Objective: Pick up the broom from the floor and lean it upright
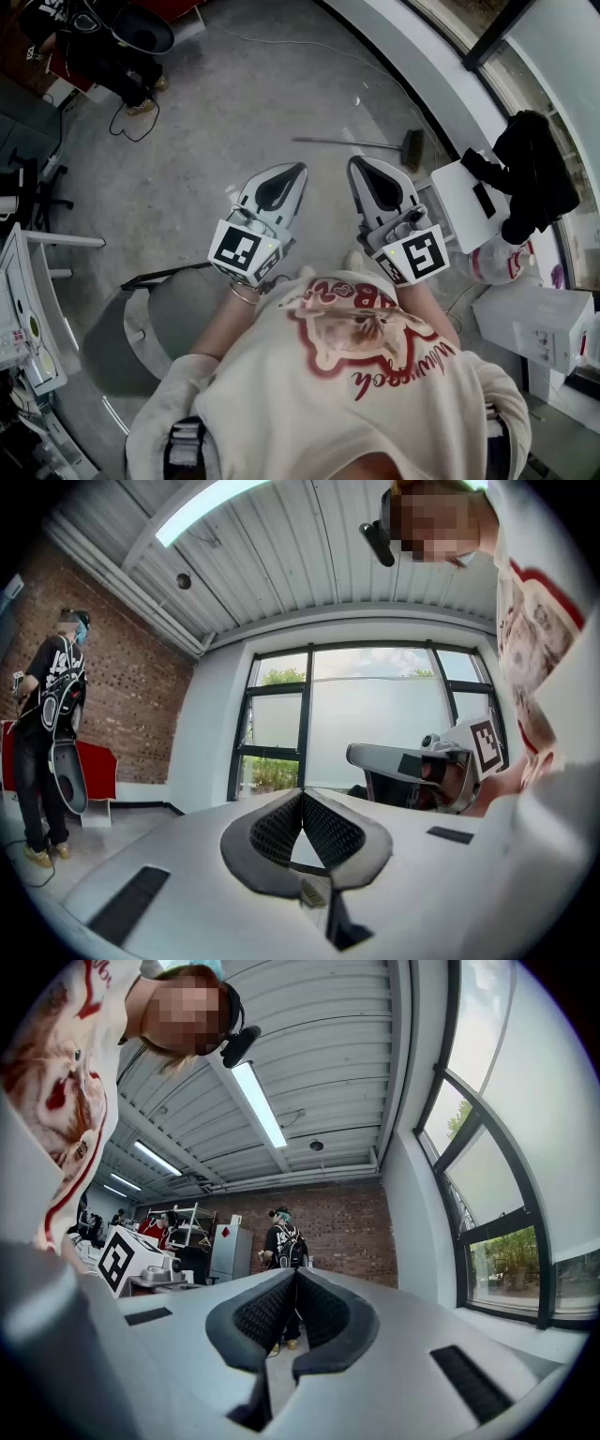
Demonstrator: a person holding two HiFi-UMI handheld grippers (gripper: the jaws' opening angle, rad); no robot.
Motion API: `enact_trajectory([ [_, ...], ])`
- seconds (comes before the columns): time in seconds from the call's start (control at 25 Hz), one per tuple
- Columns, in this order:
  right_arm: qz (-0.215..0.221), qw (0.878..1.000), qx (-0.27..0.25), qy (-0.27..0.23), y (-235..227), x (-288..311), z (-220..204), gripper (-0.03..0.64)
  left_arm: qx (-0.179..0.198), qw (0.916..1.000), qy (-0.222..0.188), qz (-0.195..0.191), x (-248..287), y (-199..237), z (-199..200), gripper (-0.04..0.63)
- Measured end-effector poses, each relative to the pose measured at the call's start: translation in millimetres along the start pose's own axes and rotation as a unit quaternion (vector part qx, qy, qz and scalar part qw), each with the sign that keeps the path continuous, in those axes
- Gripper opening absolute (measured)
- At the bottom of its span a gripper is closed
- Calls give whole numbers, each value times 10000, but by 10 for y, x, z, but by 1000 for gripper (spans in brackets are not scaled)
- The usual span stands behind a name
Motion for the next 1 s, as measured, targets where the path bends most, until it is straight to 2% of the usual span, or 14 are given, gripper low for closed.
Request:
enact_trajectory([
  [0.72,-147,9999,64,-10,63,-133,-44,25,-90,10000,-11,-19,-67,-68,-51,21],
  [1.0,-156,9998,145,43,-154,-99,-111,26,-194,9998,-9,30,79,-17,-128,21],
])
Point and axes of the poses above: the fingertips, and each gripper's own axes: x forward along the fingers, y to its left, z out of its top, the point moved 1 cm from there along -x, backward along the fingers, and after that the axes turned 3 degrees about y, right-handed, at the moved point
